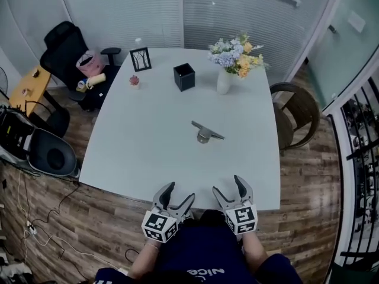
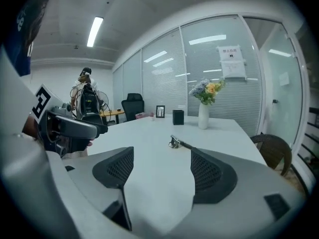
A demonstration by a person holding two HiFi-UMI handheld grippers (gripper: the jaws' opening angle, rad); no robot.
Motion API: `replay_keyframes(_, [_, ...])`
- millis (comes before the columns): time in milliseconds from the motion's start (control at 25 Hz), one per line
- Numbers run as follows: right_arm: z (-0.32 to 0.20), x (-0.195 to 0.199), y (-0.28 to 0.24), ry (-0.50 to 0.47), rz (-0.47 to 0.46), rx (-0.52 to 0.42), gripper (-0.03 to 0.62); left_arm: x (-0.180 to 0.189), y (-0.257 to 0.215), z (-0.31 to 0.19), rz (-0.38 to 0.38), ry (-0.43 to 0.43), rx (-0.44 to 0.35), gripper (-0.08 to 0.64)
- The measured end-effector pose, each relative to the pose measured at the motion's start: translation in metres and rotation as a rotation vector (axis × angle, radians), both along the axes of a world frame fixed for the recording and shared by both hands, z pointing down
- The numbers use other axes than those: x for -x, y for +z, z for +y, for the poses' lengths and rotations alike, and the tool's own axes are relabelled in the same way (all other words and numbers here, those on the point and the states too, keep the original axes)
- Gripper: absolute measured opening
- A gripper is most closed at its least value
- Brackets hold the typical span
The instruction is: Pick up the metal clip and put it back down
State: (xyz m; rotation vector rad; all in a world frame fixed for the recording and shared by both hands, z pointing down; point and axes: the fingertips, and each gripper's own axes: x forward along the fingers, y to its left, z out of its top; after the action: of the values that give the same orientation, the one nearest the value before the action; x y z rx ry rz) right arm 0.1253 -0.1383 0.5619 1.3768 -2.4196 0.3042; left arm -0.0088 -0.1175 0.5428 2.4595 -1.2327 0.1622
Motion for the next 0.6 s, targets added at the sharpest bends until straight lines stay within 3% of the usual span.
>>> replay_keyframes(360, [-0.086, 0.015, -0.029, -0.070, 0.133, -0.113, 0.349, 0.023, -0.003, -0.028, 0.010, -0.095, 0.013, 0.316])
replay_keyframes(600, [-0.149, 0.034, -0.017, -0.193, 0.288, -0.133, 0.321, 0.032, -0.010, -0.041, 0.009, -0.160, 0.018, 0.316])
